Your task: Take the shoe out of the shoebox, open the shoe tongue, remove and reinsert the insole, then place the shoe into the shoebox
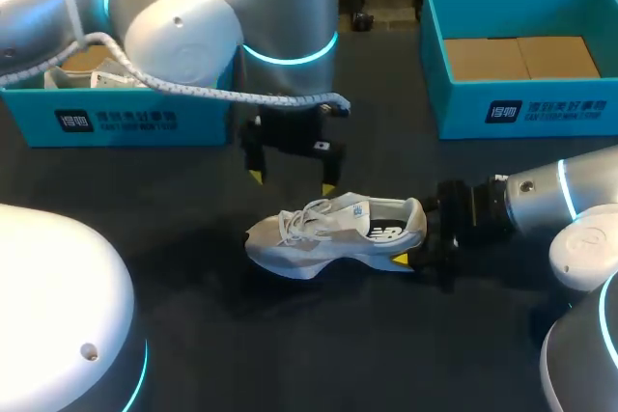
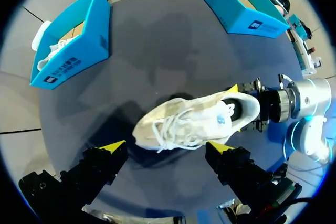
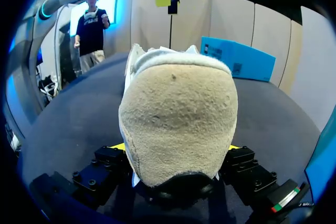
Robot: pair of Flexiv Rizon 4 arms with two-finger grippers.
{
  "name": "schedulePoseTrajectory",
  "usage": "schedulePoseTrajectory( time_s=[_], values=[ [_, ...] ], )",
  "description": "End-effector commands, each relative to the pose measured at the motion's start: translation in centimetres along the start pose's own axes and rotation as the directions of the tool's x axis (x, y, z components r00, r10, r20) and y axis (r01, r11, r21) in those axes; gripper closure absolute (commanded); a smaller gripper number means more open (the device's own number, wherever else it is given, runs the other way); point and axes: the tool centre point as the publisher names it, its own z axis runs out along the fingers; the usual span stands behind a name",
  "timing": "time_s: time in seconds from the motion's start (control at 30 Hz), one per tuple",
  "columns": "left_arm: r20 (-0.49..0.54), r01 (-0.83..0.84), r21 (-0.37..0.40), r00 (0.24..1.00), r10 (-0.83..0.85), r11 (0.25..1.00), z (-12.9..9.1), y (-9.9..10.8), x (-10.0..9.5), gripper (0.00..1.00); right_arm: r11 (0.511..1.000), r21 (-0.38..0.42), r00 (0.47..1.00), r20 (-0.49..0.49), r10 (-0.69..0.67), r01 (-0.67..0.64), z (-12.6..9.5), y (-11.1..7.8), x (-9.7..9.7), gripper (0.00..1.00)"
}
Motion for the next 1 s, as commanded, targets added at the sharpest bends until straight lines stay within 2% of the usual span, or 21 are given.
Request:
schedulePoseTrajectory(
  time_s=[0.03,0.23,1.0],
  values=[
    [0.030,0.010,0.010,0.999,-0.011,1.000,0.3,-0.3,2.0,0.00,1.000,0.005,1.000,0.002,0.001,-0.001,0.2,0.1,0.0,1.00],
    [0.051,0.004,-0.001,0.999,-0.004,1.000,1.0,-0.6,4.0,0.00,1.000,0.005,1.000,0.002,0.001,-0.001,0.2,0.1,0.0,1.00],
    [0.132,-0.001,-0.044,0.991,0.007,0.999,5.8,-1.8,8.0,0.00,1.000,0.005,1.000,0.002,0.001,-0.001,0.2,0.1,0.0,1.00]
  ],
)
